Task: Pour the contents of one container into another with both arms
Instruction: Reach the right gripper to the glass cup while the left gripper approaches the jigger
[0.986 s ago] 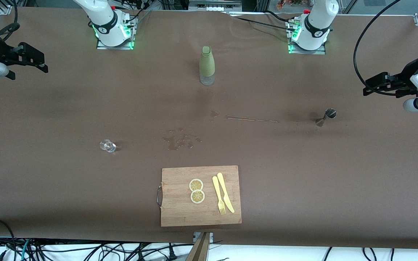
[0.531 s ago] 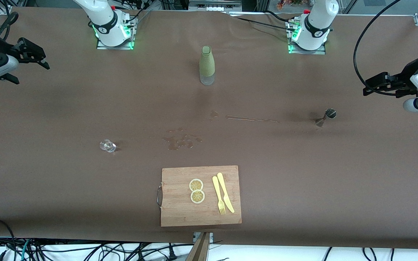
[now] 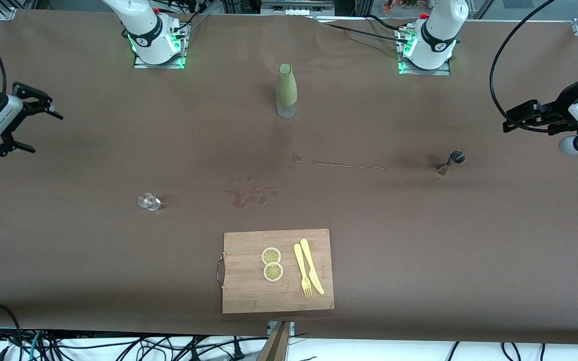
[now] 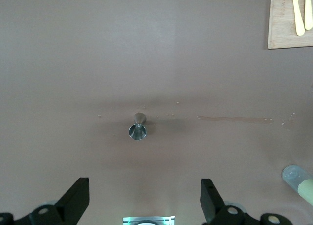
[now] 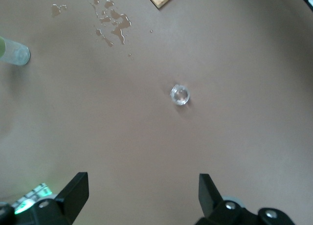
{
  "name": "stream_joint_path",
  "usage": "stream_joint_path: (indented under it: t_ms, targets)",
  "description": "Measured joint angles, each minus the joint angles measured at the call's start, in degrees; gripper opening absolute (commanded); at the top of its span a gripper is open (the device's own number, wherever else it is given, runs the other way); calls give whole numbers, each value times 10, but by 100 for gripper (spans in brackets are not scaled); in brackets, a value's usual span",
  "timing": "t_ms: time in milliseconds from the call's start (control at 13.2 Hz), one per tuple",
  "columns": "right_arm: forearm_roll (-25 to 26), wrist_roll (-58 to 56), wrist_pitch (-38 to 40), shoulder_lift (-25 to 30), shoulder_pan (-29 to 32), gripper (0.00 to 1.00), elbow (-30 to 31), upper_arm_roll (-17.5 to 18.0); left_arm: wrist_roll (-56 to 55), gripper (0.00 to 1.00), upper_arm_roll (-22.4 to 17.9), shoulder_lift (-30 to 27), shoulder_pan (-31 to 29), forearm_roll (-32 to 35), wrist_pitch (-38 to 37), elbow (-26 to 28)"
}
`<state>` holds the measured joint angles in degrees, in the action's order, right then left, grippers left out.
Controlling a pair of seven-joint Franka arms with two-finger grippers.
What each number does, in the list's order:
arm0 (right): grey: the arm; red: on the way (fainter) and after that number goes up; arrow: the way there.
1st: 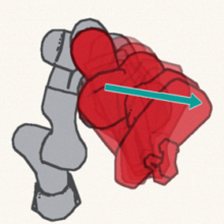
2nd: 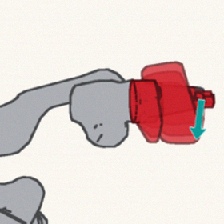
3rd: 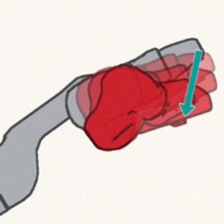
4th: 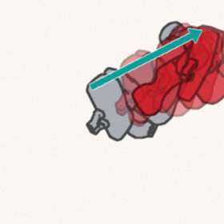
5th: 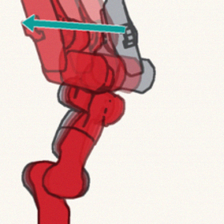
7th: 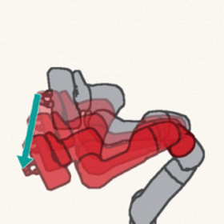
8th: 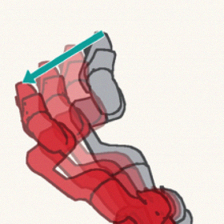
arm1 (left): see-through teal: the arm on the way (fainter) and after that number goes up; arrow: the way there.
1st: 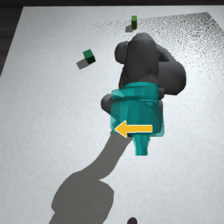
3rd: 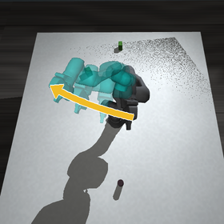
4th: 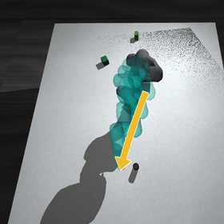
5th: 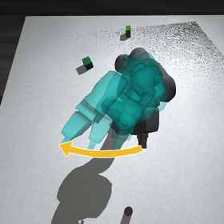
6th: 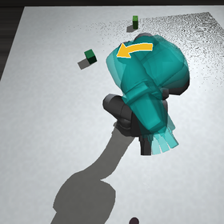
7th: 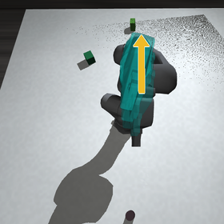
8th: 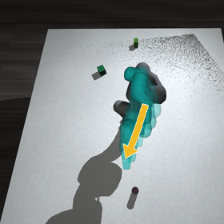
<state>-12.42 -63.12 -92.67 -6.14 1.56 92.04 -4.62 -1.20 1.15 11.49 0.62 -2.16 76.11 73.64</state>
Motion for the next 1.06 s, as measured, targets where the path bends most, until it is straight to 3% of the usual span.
stream_joint_path:
  t_ms: [379,607,835,1062]
  targets:
    - [-91,-166,-34,-57,34,100,5,0,208,100,-56,9,0,-10,-2,12]
    - [-166,-288,-55,-118,70,100,3,-1,323,100,-126,20,-1,-80,-3,37]
    - [-262,-415,-64,-202,109,100,-16,-2,536,100,-196,50,-6,-155,-3,51]
    - [-350,-519,-64,-286,129,100,-43,-2,682,100,-217,87,-32,-225,-4,69]
